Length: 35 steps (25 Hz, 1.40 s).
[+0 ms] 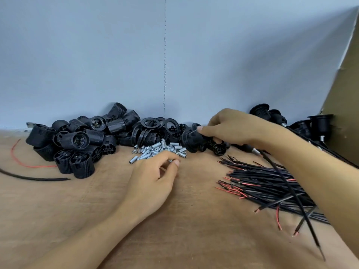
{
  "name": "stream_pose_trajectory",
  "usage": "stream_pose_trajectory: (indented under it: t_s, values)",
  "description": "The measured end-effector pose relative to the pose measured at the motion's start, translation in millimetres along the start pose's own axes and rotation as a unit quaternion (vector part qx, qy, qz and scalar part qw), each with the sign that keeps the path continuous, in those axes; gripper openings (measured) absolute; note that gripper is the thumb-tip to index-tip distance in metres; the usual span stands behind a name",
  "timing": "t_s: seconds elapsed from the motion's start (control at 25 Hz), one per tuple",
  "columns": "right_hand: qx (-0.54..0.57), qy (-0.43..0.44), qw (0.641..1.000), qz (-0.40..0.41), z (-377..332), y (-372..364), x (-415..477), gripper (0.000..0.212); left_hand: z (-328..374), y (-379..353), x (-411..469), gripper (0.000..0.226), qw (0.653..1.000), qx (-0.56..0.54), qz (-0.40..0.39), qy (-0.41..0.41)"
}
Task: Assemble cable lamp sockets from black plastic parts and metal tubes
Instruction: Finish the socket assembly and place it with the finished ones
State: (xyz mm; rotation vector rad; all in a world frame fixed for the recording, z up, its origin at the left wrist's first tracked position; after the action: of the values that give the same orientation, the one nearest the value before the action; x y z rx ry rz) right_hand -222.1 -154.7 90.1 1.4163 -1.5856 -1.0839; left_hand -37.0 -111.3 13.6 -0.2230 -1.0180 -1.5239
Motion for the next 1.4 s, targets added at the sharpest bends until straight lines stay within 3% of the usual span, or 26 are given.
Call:
stream_pose_trajectory:
  t_s: [0.08,0.2,0.4,0.52,0.64,0.76,0.88,1.0,1.08,1.24,1.4]
  values:
    - [-0.117,0.022,0.993,0.026,-8,13,8,0.047,0,0,0,0.023,1.000,0.000,0.000,0.001]
    - [-0.162,0.029,0.984,0.073,-6,31,17,0.043,1,-1,1,0.026,1.000,0.002,-0.001,-0.004]
    - [0.073,0.013,0.979,0.189,33,49,19,0.031,0,-1,0,0.024,1.000,0.004,0.000,-0.010]
    - [0.238,-0.034,0.914,0.326,82,58,6,0.032,-1,-1,0,0.020,1.000,0.000,0.002,-0.007]
    - [0.336,-0.081,0.836,0.425,128,59,-9,0.033,-3,-2,-1,0.018,1.000,-0.007,0.000,0.002]
    - [0.400,-0.128,0.769,0.481,168,58,-16,0.034,-2,-1,0,0.018,1.000,0.002,0.003,0.000]
    - [0.407,-0.198,0.741,0.496,196,53,-13,0.034,1,0,0,0.020,1.000,0.011,0.004,0.000]
    - [0.367,-0.261,0.743,0.495,204,53,-9,0.036,2,0,0,0.021,1.000,0.025,0.002,-0.002]
    - [0.305,-0.278,0.769,0.489,195,53,-6,0.041,1,0,0,0.020,1.000,0.026,0.001,0.001]
    - [0.157,-0.235,0.825,0.490,159,48,-3,0.041,-1,-3,0,0.020,1.000,0.020,-0.004,0.009]
    - [0.047,-0.232,0.866,0.441,145,37,8,0.039,-2,-3,0,0.022,1.000,0.016,-0.007,0.011]
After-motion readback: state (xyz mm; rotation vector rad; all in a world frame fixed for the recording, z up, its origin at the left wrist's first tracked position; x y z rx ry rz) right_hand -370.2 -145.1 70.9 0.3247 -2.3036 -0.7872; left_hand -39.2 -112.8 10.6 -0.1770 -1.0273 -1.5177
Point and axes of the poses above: each hand's wrist, its own x-axis towards the middle knuckle, its own y-axis out of the back of the hand, z = x × y, the point moved 9 cm from there along x, towards the middle knuckle, and after that the axes turned 12 degrees about -y, right-handed, at the moved point
